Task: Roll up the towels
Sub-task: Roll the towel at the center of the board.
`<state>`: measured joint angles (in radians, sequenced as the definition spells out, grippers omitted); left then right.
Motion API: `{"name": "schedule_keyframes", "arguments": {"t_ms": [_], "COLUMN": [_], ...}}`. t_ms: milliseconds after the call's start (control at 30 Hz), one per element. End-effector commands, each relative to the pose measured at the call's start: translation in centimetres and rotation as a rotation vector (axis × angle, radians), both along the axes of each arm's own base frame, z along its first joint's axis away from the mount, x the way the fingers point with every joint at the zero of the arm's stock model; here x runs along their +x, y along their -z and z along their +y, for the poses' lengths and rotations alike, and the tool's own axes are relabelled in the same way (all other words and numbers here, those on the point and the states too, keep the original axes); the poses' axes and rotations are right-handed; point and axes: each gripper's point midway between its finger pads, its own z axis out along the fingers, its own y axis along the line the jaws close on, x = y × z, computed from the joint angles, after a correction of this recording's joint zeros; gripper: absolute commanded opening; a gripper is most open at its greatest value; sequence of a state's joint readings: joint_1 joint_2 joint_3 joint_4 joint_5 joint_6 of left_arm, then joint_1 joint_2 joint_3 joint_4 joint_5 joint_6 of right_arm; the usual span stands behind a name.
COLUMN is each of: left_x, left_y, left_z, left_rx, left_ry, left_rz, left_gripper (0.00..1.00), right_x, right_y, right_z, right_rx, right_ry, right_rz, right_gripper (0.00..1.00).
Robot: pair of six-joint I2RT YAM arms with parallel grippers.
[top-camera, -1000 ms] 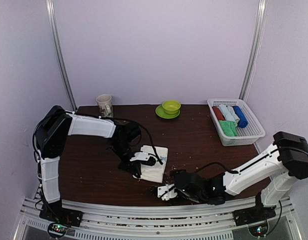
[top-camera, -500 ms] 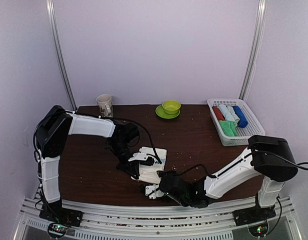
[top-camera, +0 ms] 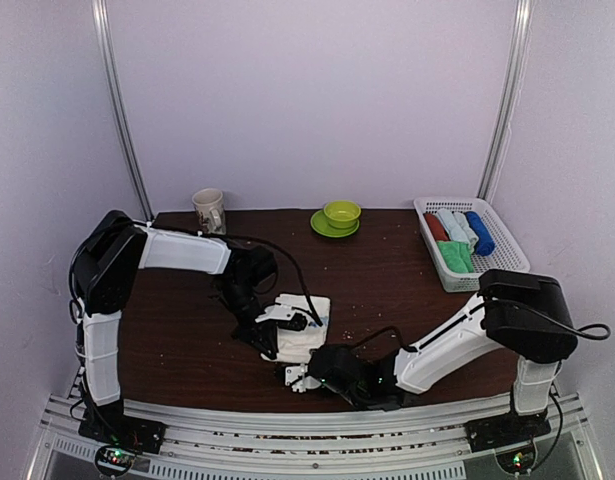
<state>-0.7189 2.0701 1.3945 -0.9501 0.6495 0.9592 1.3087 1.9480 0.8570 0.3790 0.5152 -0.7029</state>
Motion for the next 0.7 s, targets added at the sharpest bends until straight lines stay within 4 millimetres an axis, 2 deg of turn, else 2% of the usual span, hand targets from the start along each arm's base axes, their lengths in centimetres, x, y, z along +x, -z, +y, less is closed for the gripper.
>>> {"name": "schedule_keyframes", "arguments": {"t_ms": [0,67,133,200,267,333,400,500,667], "left_x": [-0.2,0.1,0.8,1.4,2.0,2.5,3.1,3.8,5.2], "left_y": [-0.6,-1.2,-2.2,-3.4,-4.6,-5.8,-6.7,-7.8,-9.3], "left_z": [0.2,0.0,-0.1,-0.1,0.0,0.2,0.5,1.2,2.0], "left_rx": [-0.011,-0.028,-0.054,-0.079,-0.103,-0.124,-0.149,-0.200,-0.330], "left_ry": [0.011,0.006,-0.005,-0.015,-0.022,-0.033,-0.051,-0.092,-0.162], "left_rz": [0.023,0.003,-0.039,-0.099,-0.167,-0.236,-0.307,-0.410,-0.661], "left_gripper": [0.00,0.00,0.17,0.24,0.41,0.51,0.66,0.74,0.75], "right_x": [-0.3,-0.7,-1.0,-1.3,-1.5,-1.7,-1.8,-1.8,-1.8], "right_y": [1.8,1.9,2.0,2.0,1.8,1.5,1.1,0.7,0.7], "right_z": [-0.4,-0.2,-0.2,-0.1,-0.2,-0.1,-0.1,-0.2,-0.1], "right_rx": [-0.052,-0.048,-0.039,-0.029,-0.015,0.003,0.031,0.063,0.110], "right_ry": [-0.010,-0.025,-0.034,-0.042,-0.045,-0.051,-0.051,-0.047,-0.031], "right_rz": [0.079,0.112,0.145,0.180,0.208,0.244,0.285,0.354,0.522], "right_gripper": [0.11,0.05,0.00,0.00,0.00,0.00,0.00,0.00,0.00]}}
